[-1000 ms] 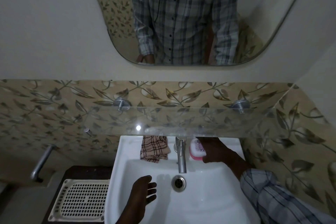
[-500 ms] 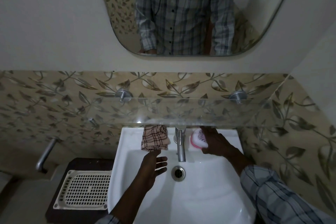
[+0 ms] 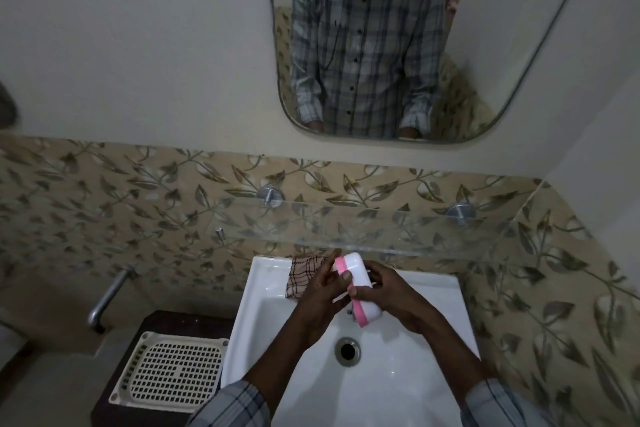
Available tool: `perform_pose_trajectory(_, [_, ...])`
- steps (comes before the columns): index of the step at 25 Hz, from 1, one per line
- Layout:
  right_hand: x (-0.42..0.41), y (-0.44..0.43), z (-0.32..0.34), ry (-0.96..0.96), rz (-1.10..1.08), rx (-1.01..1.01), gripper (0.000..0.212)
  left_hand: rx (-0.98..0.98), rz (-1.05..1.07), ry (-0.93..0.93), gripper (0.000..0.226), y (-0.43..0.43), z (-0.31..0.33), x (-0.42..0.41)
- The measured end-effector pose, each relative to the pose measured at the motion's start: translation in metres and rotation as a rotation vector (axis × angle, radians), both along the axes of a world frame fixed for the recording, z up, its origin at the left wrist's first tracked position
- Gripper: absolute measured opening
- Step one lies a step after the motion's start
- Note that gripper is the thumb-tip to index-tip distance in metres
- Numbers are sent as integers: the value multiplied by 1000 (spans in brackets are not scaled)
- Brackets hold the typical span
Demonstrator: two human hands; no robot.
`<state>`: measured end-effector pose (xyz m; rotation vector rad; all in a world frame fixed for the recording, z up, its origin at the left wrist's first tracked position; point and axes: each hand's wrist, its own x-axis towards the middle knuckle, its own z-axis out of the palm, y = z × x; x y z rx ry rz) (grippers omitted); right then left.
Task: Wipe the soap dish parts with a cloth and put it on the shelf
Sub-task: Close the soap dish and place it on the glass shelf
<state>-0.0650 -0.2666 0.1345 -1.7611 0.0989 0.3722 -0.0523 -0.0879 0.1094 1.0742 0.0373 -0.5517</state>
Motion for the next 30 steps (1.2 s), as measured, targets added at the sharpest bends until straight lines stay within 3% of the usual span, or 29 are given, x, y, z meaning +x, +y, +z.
perform_pose_trajectory(5, [-4, 23, 10, -30, 49, 50, 61, -23, 72, -8, 60, 14, 7, 9])
perform_pose_trajectory(10, [-11, 41, 4, -48, 108, -11, 76, -22, 36, -2, 63, 16, 8, 12])
perform_pose_trajectory(13, [-10, 44, -1, -35, 77, -146, 86, -11, 5, 33, 60, 18, 4, 11])
perform_pose_trajectory(16, [-12, 45, -9, -32, 103, -513, 118, 120, -38, 90, 53, 13, 8, 9])
perform_pose_trajectory(18, [-15, 44, -18, -96, 178, -724, 127, 208, 72, 168, 46, 12, 11, 9])
perform_pose_trajectory(19, [-18, 42, -20, -124, 194, -753, 129, 230, 124, 195, 39, 14, 11, 10])
perform_pose_trajectory(21, [-24, 33, -22, -144, 109, -612, 133, 246, 186, 202, 28, 18, 13, 9])
perform_pose_trajectory(22, [-28, 27, -23, -135, -4, -441, 128, 242, 219, 202, 25, 20, 15, 8])
perform_pose_trajectory(25, [-40, 19, -28, 24, -382, 112, 69, 227, 281, 187, 23, 20, 16, 2])
perform_pose_trajectory(28, [-48, 19, -35, 50, -536, 142, 34, 235, 270, 158, 22, 18, 9, -16])
perform_pose_trajectory(30, [-55, 20, -33, 40, -625, 91, 24, 298, 274, 109, 19, 19, 5, -29])
